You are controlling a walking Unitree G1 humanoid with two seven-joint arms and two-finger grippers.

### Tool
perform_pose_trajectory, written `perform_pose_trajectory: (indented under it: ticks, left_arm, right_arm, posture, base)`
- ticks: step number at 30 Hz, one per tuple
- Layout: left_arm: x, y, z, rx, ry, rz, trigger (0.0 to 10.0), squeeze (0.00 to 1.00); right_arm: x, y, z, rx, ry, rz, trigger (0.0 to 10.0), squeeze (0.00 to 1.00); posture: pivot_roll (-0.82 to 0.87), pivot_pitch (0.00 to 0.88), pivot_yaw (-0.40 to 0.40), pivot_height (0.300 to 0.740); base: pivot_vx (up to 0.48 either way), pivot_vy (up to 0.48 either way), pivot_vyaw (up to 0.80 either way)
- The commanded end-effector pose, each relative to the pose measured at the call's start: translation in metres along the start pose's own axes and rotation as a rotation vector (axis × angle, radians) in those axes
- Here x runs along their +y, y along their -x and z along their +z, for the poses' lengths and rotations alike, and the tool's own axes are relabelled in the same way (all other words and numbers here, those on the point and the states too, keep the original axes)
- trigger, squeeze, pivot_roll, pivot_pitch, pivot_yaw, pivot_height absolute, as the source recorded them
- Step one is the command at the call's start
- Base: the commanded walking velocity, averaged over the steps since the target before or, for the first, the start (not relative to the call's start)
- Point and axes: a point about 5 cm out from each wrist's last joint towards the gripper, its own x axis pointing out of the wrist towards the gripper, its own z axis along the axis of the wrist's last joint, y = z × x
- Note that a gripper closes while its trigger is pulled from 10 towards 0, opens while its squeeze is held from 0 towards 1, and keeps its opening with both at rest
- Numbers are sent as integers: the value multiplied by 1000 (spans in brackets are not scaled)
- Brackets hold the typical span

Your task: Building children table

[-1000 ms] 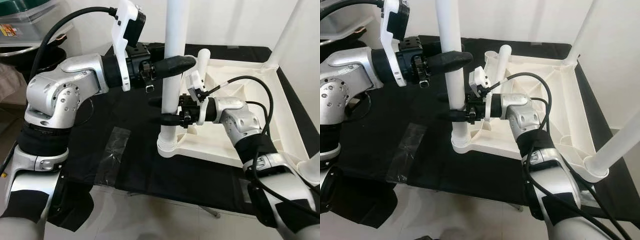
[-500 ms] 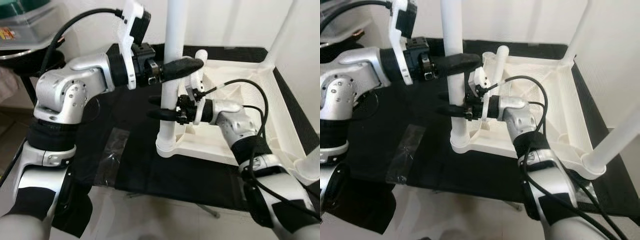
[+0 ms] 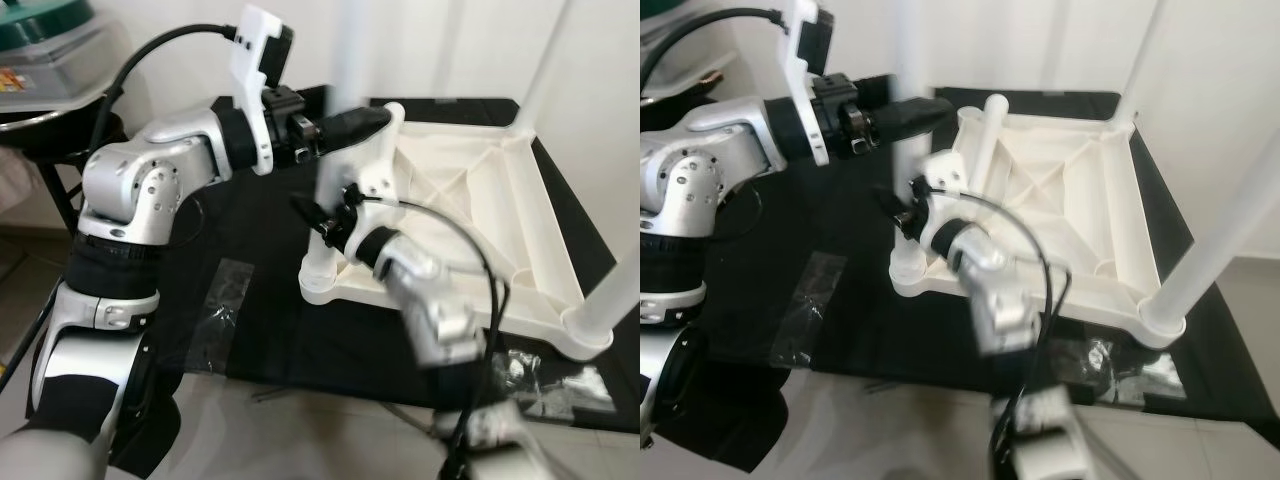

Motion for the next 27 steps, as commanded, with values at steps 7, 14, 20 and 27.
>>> perform_pose_trajectory:
  ticks: [7,14,20,27]
  left_arm:
    - [-1,-3,0,1,-10,-14,10000,0]
    - [-1,0,-2,3,-21,-6,10000,0]
    - [-2,19,9,-37,-33,-13,10000,0]
    - [-22,68,24,-116,-15,-91,10000,0]
  right_arm:
    - [7,3,-33,165,-39,-81,0,0]
    - [7,-2,-12,116,-39,-39,0,0]
    - [-10,-9,33,-60,-17,35,0,0]
    - [-29,-1,78,-250,-144,150,0,0]
  posture:
    - [32,118,49,740]
    - [28,118,49,740]
    - [24,117,49,740]
    - [30,111,30,740]
  base:
    - [0,0,0]
    - [0,0,0]
    - [0,0,0]
    - [0,0,0]
